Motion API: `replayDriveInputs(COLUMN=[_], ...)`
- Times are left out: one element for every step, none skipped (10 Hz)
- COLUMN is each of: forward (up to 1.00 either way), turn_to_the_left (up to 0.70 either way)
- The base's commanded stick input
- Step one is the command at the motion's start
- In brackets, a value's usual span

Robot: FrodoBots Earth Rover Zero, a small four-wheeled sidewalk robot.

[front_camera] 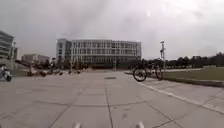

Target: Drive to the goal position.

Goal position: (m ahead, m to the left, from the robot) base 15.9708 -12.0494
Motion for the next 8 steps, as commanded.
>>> replayDriveInputs(forward=[0.85,0.85,0.85,0.85,0.85,0.85,0.85,0.85], turn_to_the_left=[0.33,0.34,0.22,0.10,0.04,0.00,0.00,0.00])
